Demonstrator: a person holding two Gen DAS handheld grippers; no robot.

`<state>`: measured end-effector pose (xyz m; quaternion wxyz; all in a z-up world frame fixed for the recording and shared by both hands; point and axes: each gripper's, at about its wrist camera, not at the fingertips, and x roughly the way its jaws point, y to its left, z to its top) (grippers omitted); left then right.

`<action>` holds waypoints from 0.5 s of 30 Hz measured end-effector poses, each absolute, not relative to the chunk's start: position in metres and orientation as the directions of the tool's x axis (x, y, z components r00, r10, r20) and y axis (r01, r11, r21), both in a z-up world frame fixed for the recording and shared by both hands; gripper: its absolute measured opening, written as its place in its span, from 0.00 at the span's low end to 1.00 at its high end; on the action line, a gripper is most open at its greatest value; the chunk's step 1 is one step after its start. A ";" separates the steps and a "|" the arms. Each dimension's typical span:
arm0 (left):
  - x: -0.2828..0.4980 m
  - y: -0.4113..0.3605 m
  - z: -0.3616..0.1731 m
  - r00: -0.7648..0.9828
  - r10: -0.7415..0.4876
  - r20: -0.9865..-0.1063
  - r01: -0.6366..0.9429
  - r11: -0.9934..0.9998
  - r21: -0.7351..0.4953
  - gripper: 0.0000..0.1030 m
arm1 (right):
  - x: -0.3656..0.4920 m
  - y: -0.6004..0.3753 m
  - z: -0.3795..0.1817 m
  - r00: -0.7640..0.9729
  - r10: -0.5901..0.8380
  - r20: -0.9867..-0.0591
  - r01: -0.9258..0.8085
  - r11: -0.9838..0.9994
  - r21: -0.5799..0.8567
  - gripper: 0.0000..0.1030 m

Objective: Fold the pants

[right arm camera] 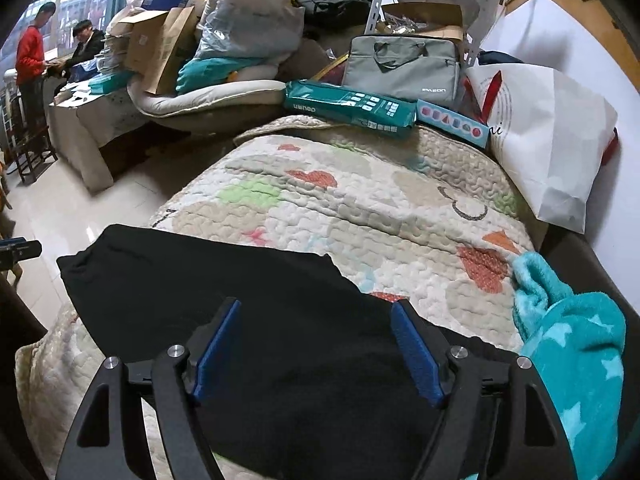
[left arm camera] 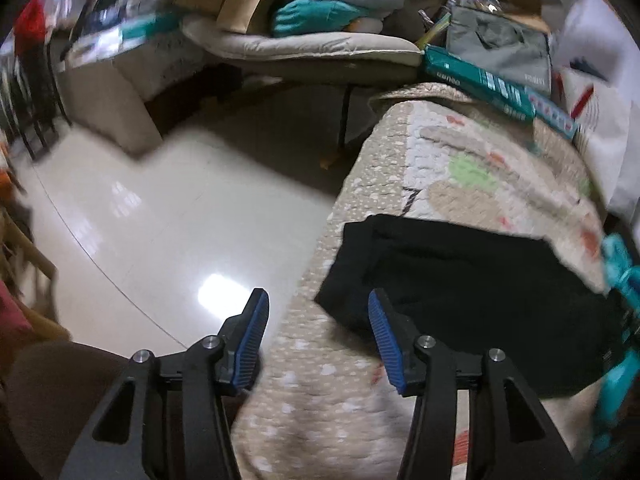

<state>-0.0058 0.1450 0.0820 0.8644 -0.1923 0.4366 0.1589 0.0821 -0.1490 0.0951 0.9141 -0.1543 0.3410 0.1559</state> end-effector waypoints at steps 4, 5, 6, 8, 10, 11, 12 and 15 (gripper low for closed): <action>0.004 0.154 0.071 0.595 0.020 -0.804 -0.470 0.819 -0.328 0.55 | 0.083 -0.155 0.094 0.725 0.167 -0.668 -0.376 0.909 -0.181 0.79; 0.006 0.154 0.067 0.593 0.005 -0.805 -0.471 0.813 -0.342 0.55 | 0.084 -0.156 0.093 0.721 0.168 -0.672 -0.374 0.911 -0.174 0.79; 0.008 0.154 0.062 0.590 -0.012 -0.808 -0.471 0.807 -0.355 0.55 | 0.086 -0.159 0.090 0.711 0.175 -0.682 -0.374 0.915 -0.155 0.80; 0.009 0.150 0.050 0.588 -0.049 -0.807 -0.461 0.800 -0.384 0.55 | 0.089 -0.162 0.085 0.697 0.177 -0.695 -0.368 0.920 -0.135 0.80; 0.012 0.145 0.039 0.579 -0.067 -0.813 -0.457 0.798 -0.391 0.55 | 0.096 -0.163 0.076 0.671 0.180 -0.719 -0.367 0.924 -0.111 0.80; 0.014 0.143 0.032 0.573 -0.076 -0.816 -0.458 0.795 -0.396 0.55 | 0.099 -0.163 0.073 0.660 0.187 -0.727 -0.369 0.924 -0.097 0.80; 0.016 0.142 0.027 0.568 -0.083 -0.819 -0.463 0.791 -0.401 0.55 | 0.100 -0.162 0.071 0.655 0.191 -0.731 -0.369 0.925 -0.088 0.80; 0.025 0.146 0.007 0.536 -0.091 -0.839 -0.527 0.740 -0.417 0.55 | 0.107 -0.149 0.071 0.615 0.244 -0.750 -0.414 0.909 -0.045 0.80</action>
